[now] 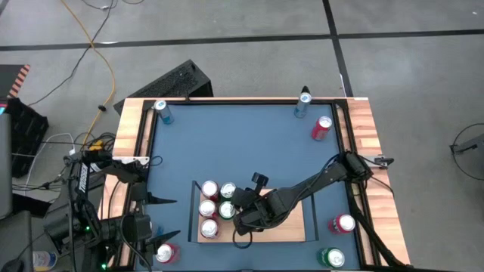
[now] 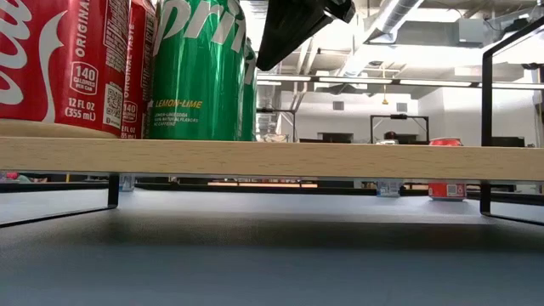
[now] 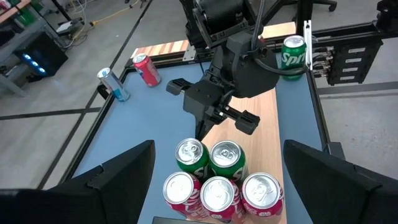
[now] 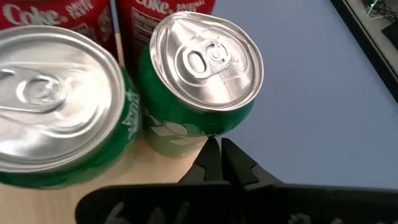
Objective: Place canned beverage on shelf
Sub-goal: Adjust the soda cans on the shelf
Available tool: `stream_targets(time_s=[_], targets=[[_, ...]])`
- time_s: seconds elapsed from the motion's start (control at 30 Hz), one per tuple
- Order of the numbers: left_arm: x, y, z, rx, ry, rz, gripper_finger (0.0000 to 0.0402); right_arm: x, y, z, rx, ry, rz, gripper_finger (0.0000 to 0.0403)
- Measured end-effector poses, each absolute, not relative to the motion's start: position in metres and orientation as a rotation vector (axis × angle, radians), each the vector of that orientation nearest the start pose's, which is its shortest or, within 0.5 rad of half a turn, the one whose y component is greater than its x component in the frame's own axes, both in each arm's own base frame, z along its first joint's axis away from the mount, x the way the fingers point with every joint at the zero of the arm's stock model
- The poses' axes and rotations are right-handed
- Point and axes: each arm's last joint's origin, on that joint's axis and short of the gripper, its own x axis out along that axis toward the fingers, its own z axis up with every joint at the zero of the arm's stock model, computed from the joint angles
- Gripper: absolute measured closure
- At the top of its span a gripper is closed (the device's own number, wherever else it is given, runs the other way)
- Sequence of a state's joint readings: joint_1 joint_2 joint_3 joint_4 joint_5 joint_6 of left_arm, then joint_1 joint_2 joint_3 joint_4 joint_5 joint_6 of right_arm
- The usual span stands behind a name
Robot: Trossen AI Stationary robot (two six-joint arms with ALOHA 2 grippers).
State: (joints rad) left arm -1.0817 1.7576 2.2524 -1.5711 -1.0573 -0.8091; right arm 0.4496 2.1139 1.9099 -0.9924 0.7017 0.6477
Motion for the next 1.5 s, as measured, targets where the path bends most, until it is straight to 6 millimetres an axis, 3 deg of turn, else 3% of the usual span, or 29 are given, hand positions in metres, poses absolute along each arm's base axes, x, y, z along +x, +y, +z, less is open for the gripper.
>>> stream_targets(time_s=[0.4,0.67,0.77,0.9,1.03,1.13,1.5], targets=[[0.161,-0.249,0.46,0.153,0.466,0.177,0.0062,0.406,0.175,0.255,-0.075,0.865,-0.51,0.0403],[0.16,-0.249,0.46,0.155,0.466,0.172,0.0062,0.393,0.186,0.292,-0.06,0.812,-0.483,0.0403],[0.159,-0.25,0.46,0.155,0.466,0.17,0.0062,0.389,0.199,0.308,-0.036,0.783,-0.434,0.0403],[0.156,-0.252,0.46,0.156,0.464,0.158,0.0062,0.381,0.231,0.33,-0.033,0.708,-0.256,0.0403],[0.155,-0.253,0.46,0.152,0.464,0.153,0.0062,0.374,0.259,0.341,-0.015,0.604,-0.146,0.0403],[0.152,-0.254,0.46,0.153,0.462,0.146,0.0062,0.375,0.265,0.342,0.009,0.566,-0.124,0.0403],[0.143,-0.259,0.46,0.13,0.461,0.115,0.0062,0.39,0.268,0.316,0.121,0.481,-0.116,0.0403]])
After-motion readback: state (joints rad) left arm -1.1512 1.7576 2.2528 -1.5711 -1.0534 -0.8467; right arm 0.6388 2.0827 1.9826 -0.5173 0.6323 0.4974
